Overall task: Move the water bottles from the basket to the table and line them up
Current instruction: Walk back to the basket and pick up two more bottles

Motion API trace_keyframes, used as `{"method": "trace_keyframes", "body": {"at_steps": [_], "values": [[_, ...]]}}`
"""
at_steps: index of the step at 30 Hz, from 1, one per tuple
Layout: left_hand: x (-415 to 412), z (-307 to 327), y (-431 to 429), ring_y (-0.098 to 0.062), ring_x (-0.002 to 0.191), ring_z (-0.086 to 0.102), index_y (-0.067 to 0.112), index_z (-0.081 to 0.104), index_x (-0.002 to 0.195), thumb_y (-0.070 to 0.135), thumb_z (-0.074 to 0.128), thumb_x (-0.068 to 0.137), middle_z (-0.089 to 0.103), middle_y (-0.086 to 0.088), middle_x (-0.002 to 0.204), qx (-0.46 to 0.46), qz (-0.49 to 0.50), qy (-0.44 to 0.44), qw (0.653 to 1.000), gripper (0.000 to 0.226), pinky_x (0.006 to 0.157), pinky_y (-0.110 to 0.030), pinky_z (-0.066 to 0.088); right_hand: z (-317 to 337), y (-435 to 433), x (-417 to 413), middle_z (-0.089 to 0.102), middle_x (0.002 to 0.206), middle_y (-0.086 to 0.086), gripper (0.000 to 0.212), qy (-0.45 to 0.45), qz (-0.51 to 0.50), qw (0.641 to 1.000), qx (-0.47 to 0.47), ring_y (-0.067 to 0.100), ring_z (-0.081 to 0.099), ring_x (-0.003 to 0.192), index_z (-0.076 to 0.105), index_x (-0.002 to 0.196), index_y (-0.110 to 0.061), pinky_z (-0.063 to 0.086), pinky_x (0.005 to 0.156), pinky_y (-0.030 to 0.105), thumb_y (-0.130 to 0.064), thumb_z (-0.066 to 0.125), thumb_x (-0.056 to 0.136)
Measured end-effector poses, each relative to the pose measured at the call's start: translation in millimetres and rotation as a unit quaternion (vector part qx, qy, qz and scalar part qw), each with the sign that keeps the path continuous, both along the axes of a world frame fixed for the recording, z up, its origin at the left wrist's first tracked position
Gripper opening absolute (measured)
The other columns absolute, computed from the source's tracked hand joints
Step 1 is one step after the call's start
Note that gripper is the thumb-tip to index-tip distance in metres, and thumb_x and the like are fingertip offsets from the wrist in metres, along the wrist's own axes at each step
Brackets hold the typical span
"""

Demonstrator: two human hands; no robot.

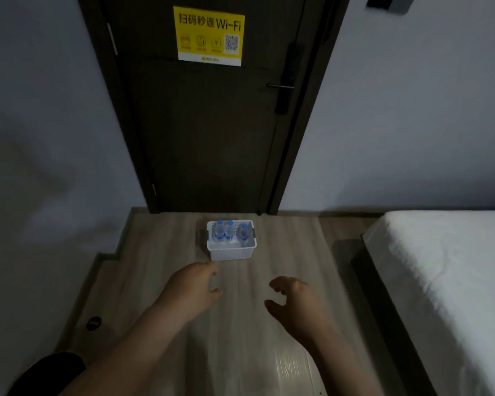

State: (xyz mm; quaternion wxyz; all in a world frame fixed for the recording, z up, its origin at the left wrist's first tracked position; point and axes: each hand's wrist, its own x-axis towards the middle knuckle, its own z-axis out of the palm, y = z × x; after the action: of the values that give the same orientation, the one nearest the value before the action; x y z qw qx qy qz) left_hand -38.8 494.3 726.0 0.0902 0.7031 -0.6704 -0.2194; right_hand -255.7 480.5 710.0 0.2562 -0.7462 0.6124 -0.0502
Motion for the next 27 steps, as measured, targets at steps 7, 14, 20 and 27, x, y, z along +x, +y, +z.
{"method": "trace_keyframes", "body": {"at_steps": [7,14,20,27], "values": [[12,-13,-98,-0.013,0.105,0.057,0.02,0.057,0.113,0.033,0.063,0.083,0.062,0.002,0.116,0.026,-0.007,0.028,0.999,0.033,0.088,-0.026,0.046,-12,-97,11,0.061,0.121,-0.011,0.042,-0.003,-0.002,1.0,0.014,0.002,0.057,0.105,0.056,0.127,-0.029,0.043,0.085,0.013,-0.038,0.063,0.086],[8,-27,-212,-0.011,0.092,0.058,0.026,0.057,0.103,0.034,0.064,0.081,0.063,0.005,0.105,0.044,0.04,0.033,0.998,0.024,0.078,-0.023,0.048,-28,-222,5,0.061,0.123,-0.008,0.044,-0.008,0.02,0.999,0.043,0.004,0.058,0.107,0.055,0.128,-0.026,0.047,0.088,0.017,-0.036,0.064,0.086],[15,-38,-284,-0.013,0.096,0.06,0.02,0.06,0.11,0.03,0.064,0.083,0.065,0.001,0.109,0.059,0.068,0.054,0.995,0.029,0.08,-0.023,0.047,-33,-313,6,0.061,0.123,-0.004,0.043,-0.001,0.056,0.996,0.063,0.009,0.059,0.108,0.056,0.128,-0.022,0.048,0.089,0.02,-0.033,0.063,0.087],[38,-59,-341,-0.017,0.1,0.06,0.015,0.06,0.108,0.028,0.064,0.085,0.065,-0.003,0.112,0.095,0.087,0.067,0.989,0.027,0.086,-0.027,0.048,-44,-381,23,0.062,0.123,-0.005,0.042,0.009,0.081,0.994,0.077,0.009,0.059,0.108,0.056,0.127,-0.024,0.048,0.09,0.02,-0.039,0.061,0.088]]}}
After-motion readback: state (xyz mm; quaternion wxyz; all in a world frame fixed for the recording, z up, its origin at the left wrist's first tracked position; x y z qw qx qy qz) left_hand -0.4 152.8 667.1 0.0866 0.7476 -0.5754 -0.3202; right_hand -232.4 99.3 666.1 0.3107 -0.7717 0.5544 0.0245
